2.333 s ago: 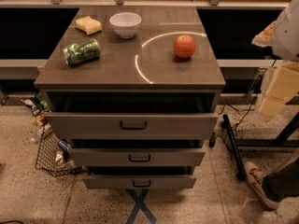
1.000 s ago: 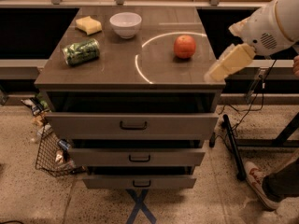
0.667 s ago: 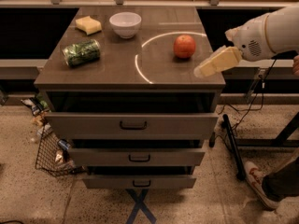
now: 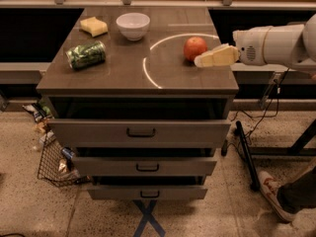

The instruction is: Move apple near white bowl

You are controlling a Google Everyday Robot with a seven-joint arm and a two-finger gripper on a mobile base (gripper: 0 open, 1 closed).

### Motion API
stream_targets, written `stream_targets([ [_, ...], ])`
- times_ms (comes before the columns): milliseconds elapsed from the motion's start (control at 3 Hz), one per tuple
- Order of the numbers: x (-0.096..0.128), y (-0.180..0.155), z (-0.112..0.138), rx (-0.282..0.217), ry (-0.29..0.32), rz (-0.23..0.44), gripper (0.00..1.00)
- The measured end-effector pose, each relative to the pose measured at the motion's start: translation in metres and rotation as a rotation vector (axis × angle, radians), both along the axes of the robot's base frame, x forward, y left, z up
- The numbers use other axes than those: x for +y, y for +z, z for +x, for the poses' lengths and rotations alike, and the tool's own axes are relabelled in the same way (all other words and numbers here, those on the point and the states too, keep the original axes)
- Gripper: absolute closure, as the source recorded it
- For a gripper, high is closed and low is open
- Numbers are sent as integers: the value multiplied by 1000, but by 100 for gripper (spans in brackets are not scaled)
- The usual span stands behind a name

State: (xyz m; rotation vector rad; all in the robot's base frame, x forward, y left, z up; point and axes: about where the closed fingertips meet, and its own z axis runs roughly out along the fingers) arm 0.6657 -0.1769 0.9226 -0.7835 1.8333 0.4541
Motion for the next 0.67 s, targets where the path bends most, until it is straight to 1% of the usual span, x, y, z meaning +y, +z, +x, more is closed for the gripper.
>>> stream_targets([
  [667, 2, -2, 4, -7, -2, 3, 0],
])
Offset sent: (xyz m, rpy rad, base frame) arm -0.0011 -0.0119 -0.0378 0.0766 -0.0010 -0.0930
